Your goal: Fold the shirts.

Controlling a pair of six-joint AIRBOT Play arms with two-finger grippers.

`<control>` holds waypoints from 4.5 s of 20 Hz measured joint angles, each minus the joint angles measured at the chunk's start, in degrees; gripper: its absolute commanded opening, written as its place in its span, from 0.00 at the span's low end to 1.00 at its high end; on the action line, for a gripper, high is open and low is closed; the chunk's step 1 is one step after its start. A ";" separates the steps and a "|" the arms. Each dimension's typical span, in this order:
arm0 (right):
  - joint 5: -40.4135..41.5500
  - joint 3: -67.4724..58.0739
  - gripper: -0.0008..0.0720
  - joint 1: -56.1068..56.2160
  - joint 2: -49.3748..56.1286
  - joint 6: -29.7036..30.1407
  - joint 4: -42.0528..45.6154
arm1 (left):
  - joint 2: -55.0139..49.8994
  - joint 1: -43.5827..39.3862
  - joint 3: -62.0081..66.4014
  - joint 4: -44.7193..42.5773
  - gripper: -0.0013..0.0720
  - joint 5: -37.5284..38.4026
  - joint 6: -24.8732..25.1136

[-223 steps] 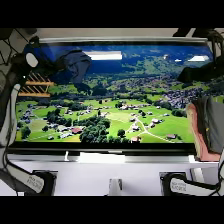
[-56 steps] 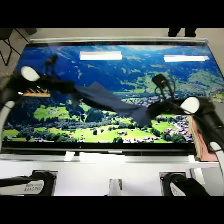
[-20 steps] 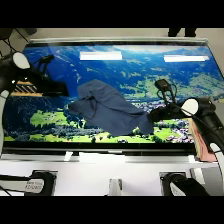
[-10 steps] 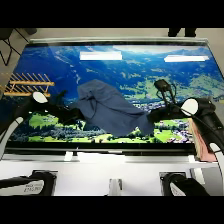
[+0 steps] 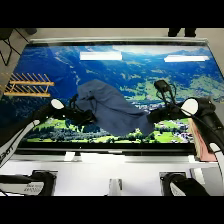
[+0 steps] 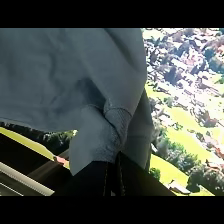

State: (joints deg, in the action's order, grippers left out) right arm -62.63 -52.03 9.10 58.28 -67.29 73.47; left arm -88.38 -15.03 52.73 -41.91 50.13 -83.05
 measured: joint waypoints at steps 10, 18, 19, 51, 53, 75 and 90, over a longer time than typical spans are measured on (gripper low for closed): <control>-1.40 -9.33 0.04 0.04 -0.87 4.00 4.74 | 12.04 1.25 14.82 -8.81 0.07 5.68 8.13; -1.57 -43.74 0.04 0.09 -7.72 7.19 12.41 | 31.61 6.71 55.78 -20.33 0.07 6.08 4.55; -1.57 -46.40 0.04 0.09 -8.96 7.15 12.66 | 33.09 6.99 58.60 -21.00 0.07 5.29 3.61; -8.11 -53.86 0.74 -0.76 41.99 1.55 -2.75 | 5.62 9.14 22.12 -19.87 0.92 8.15 0.15; -13.27 -53.70 0.73 -2.71 40.76 3.41 -2.34 | 4.83 12.00 25.83 -24.83 0.92 13.62 0.79; -17.14 -6.27 0.93 -9.53 23.08 9.57 -10.91 | -5.16 18.78 16.59 -18.05 0.07 9.11 4.33; -12.22 2.29 0.92 -9.51 23.50 9.35 -11.63 | 3.91 18.60 19.63 -17.00 0.07 15.85 9.31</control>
State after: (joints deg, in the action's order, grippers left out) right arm -74.85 -49.74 -0.40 81.78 -57.93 61.84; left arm -84.47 3.57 72.36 -58.92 65.98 -73.73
